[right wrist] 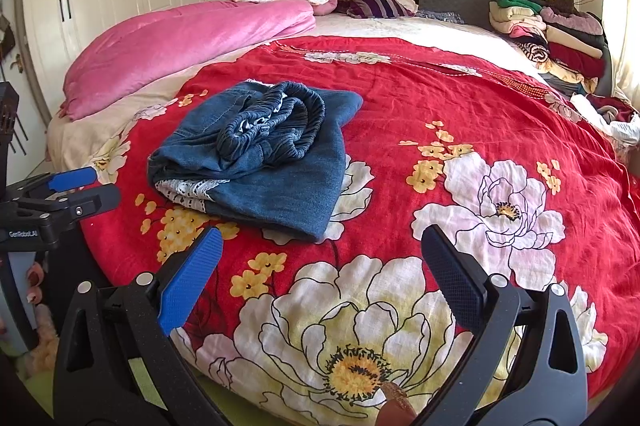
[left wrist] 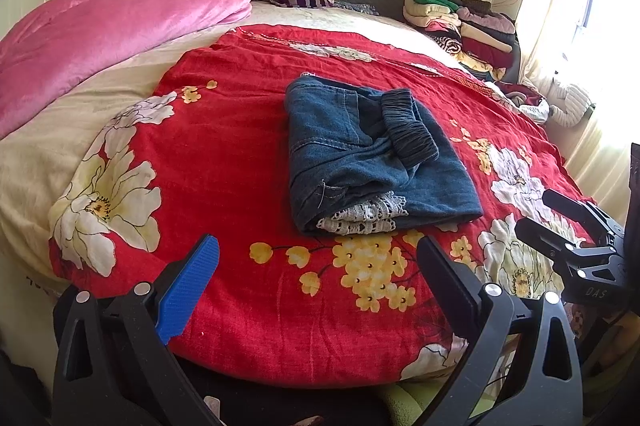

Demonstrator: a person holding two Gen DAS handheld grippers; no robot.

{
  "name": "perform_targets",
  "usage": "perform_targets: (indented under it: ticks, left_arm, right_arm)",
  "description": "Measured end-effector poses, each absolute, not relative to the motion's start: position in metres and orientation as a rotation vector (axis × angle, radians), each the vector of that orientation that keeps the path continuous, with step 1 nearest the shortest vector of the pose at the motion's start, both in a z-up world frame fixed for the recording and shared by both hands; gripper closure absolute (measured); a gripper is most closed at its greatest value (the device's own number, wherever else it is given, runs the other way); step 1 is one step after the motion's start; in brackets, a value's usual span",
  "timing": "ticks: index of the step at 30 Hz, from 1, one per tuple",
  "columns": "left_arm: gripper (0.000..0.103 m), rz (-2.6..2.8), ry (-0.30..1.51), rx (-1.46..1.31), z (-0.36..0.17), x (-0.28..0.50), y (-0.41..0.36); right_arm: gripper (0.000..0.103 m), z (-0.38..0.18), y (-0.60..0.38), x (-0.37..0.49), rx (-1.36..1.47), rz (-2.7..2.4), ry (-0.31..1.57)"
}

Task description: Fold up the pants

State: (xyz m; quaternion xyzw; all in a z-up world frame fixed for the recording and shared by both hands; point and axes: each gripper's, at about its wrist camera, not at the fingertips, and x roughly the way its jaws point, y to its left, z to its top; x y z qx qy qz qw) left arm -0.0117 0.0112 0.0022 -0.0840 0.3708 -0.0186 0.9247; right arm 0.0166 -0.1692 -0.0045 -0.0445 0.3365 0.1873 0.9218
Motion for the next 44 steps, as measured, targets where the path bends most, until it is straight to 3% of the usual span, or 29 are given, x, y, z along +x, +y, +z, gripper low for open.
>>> perform_targets:
  ticks: [32, 38, 44]
  left_arm:
    - [0.004, 0.047, 0.812, -0.104, -0.004, -0.006, 0.011]
    - [0.004, 0.107, 0.797, -0.156, 0.002, 0.015, 0.06]
    - [0.004, 0.259, 0.861, -0.163, -0.001, 0.098, 0.167]
  right_arm:
    - [0.009, -0.008, -0.184, 0.022, -0.072, 0.321, 0.707]
    - [0.009, -0.004, -0.231, 0.048, -0.017, 0.208, 0.709]
    - [0.009, -0.004, -0.342, 0.123, 0.058, -0.035, 0.759]
